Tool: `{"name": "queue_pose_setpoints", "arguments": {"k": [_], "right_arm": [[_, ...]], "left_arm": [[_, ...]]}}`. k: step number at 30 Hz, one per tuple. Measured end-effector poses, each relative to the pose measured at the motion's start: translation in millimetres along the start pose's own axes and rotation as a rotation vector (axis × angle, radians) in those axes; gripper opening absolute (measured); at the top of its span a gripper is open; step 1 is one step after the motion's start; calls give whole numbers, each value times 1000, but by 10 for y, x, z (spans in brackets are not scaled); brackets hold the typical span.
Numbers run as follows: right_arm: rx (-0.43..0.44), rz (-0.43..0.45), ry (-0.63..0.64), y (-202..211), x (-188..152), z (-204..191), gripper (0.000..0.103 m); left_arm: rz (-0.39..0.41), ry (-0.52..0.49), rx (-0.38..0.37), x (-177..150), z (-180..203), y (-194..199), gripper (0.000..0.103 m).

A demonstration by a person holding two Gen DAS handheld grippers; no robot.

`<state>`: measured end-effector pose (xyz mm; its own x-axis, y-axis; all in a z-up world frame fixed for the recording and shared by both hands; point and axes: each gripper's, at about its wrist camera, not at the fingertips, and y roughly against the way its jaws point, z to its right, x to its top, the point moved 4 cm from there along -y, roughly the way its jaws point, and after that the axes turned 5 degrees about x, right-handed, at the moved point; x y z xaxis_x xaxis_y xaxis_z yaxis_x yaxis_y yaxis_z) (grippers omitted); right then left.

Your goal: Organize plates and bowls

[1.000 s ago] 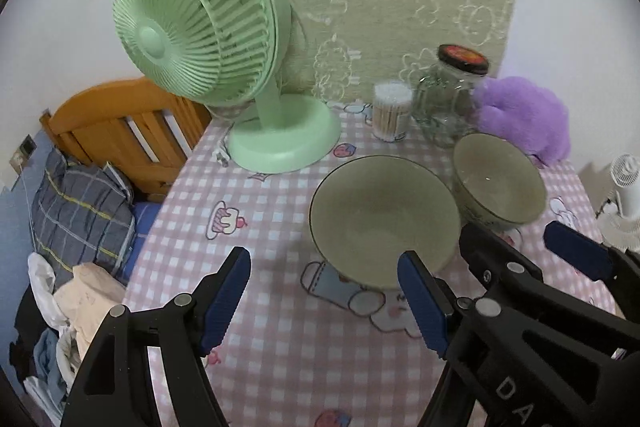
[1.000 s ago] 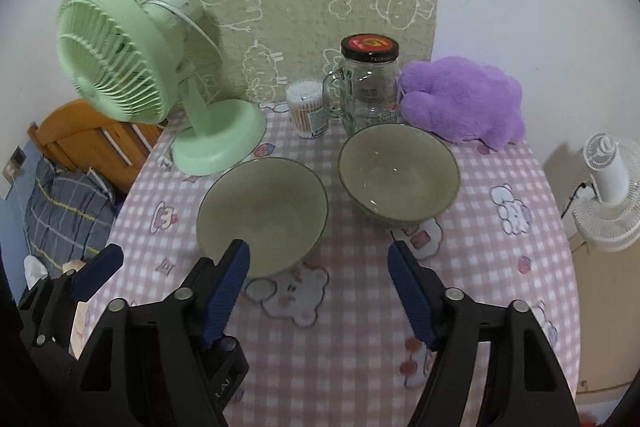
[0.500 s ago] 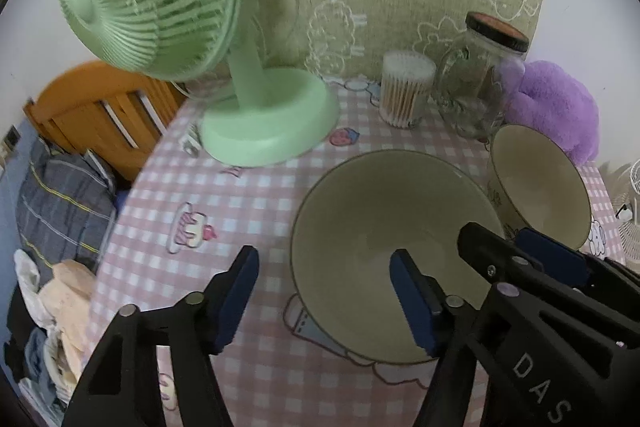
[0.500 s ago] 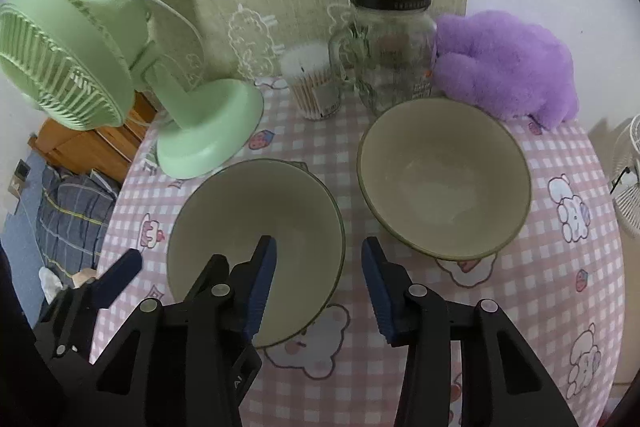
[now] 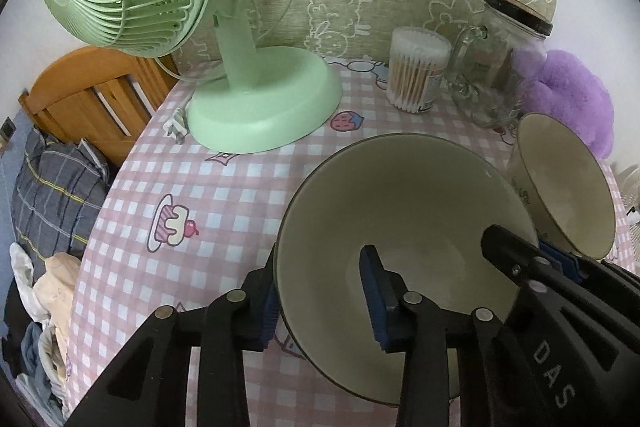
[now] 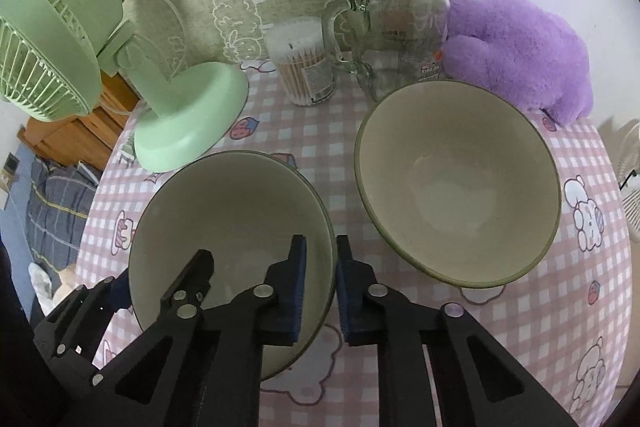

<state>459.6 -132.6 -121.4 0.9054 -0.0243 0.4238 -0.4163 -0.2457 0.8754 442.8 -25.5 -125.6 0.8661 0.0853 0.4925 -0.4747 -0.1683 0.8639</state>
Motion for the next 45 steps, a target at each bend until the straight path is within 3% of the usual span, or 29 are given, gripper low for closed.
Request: {"name": "queue_pose_setpoints", "arguments": {"k": [11,22,31,45], "right_arm": [[-6,-17,14,164,-206,9,17],[-5,-61,27,503,-791,-60,17],[2,-90,38,693,-1143,-194,16],[-28,-124,84,619,-1172,-218,23]], "left_arm": [[-22,-36,-11,-253,24,196,34],[-59,-62,-11,-787,-87,510,34],[-95,-110,-5,-1039,-172,616,34],[-122,-119,-43,-1075,-182,570,34]]}}
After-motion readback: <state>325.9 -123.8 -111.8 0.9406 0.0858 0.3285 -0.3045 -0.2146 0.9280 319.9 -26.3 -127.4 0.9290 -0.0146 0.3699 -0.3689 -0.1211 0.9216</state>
